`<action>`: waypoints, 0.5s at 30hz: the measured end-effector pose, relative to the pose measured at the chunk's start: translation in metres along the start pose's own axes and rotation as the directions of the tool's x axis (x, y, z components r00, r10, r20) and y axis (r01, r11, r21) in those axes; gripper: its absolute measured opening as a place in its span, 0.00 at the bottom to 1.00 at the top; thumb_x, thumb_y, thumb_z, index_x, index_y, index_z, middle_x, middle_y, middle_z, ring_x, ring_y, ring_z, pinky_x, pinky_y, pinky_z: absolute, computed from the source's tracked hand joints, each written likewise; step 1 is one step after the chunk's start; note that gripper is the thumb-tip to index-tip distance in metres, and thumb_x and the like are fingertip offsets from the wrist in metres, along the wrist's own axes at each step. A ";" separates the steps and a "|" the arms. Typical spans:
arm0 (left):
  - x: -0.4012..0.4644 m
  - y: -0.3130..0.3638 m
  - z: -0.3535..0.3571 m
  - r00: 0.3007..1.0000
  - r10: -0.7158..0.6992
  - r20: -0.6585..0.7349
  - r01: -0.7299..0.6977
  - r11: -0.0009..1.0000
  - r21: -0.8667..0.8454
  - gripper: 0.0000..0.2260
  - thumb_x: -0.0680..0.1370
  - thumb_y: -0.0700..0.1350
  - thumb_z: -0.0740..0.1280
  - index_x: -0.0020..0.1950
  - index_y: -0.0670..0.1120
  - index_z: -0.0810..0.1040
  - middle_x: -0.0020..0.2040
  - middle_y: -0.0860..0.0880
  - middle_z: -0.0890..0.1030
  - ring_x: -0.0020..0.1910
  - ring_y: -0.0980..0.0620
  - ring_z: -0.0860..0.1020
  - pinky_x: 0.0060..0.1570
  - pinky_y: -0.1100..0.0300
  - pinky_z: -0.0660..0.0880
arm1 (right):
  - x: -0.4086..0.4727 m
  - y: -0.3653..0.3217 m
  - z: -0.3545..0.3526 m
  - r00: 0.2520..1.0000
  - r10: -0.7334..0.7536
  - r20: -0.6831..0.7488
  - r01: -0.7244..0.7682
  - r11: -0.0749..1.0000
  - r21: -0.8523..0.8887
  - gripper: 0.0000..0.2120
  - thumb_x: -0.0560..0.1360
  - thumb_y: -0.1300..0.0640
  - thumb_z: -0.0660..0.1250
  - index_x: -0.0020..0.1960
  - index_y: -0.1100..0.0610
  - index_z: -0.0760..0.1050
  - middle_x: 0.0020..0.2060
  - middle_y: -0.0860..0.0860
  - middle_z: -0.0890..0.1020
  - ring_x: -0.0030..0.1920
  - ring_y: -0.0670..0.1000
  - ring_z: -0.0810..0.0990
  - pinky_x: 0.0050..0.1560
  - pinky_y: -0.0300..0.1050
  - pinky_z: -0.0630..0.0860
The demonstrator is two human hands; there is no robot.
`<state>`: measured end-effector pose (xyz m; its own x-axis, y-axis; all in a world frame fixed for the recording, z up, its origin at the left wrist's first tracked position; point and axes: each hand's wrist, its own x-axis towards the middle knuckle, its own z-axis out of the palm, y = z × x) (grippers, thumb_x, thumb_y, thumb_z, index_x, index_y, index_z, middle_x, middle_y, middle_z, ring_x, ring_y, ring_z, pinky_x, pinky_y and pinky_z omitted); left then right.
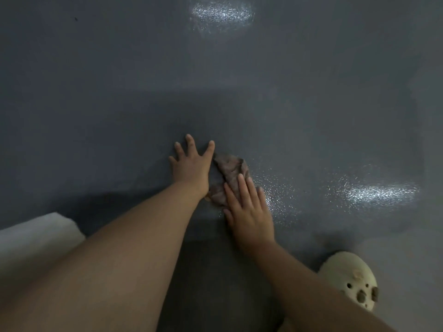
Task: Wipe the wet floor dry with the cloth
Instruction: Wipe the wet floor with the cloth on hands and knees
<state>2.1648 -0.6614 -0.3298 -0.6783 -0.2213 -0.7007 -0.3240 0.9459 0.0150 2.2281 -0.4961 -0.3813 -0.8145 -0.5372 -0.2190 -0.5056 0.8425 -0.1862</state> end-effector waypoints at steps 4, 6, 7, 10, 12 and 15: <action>-0.001 0.001 -0.001 1.000 0.010 0.018 -0.010 1.000 0.022 0.59 0.61 0.52 0.80 0.77 0.55 0.40 0.75 0.37 0.37 0.74 0.31 0.44 0.70 0.39 0.56 | 0.052 0.072 -0.023 0.989 0.107 -0.102 -0.113 0.992 -0.049 0.25 0.77 0.46 0.54 0.72 0.52 0.65 0.71 0.59 0.66 0.71 0.60 0.66 0.70 0.57 0.59; -0.002 0.002 -0.001 1.000 0.009 0.027 -0.009 1.000 0.018 0.59 0.62 0.52 0.80 0.77 0.55 0.39 0.75 0.36 0.36 0.74 0.31 0.44 0.70 0.39 0.55 | 0.082 0.099 -0.041 0.954 0.292 -0.066 -0.292 0.956 0.000 0.25 0.81 0.46 0.52 0.76 0.51 0.58 0.76 0.58 0.55 0.75 0.59 0.56 0.73 0.55 0.52; -0.002 0.002 0.000 1.000 0.010 0.028 -0.011 1.000 0.021 0.59 0.62 0.52 0.80 0.77 0.54 0.38 0.75 0.36 0.36 0.74 0.31 0.44 0.70 0.39 0.55 | 0.097 0.111 -0.049 0.927 0.372 -0.041 -0.371 0.928 0.023 0.25 0.81 0.46 0.51 0.77 0.50 0.53 0.77 0.57 0.50 0.76 0.57 0.50 0.74 0.53 0.47; -0.001 0.002 0.002 1.000 0.016 0.019 -0.016 0.999 0.033 0.60 0.61 0.52 0.80 0.77 0.54 0.38 0.75 0.35 0.35 0.74 0.30 0.44 0.70 0.38 0.55 | 0.136 0.135 -0.065 0.856 0.511 -0.072 -0.506 0.859 0.079 0.26 0.82 0.47 0.50 0.78 0.52 0.49 0.77 0.57 0.46 0.77 0.57 0.45 0.74 0.52 0.43; 0.000 0.003 0.002 1.000 0.015 0.021 -0.016 0.999 0.037 0.60 0.62 0.52 0.80 0.77 0.54 0.37 0.74 0.35 0.35 0.74 0.30 0.44 0.70 0.39 0.55 | 0.160 0.136 -0.071 0.811 0.581 -0.075 -0.570 0.812 0.127 0.27 0.82 0.48 0.50 0.78 0.53 0.49 0.77 0.57 0.45 0.77 0.58 0.44 0.74 0.53 0.43; 0.000 0.004 0.001 0.999 0.014 0.029 -0.016 0.998 0.059 0.60 0.62 0.53 0.80 0.77 0.53 0.36 0.74 0.34 0.35 0.73 0.29 0.44 0.70 0.39 0.55 | 0.187 0.118 -0.076 0.800 0.599 -0.038 -0.588 0.795 0.147 0.27 0.82 0.48 0.50 0.78 0.53 0.49 0.77 0.57 0.43 0.76 0.59 0.42 0.74 0.54 0.41</action>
<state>2.1641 -0.6572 -0.3311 -0.6636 -0.2013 -0.7205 -0.2739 0.9616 -0.0164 1.9943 -0.4944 -0.3719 -0.9651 0.0764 -0.2504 0.1192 0.9798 -0.1604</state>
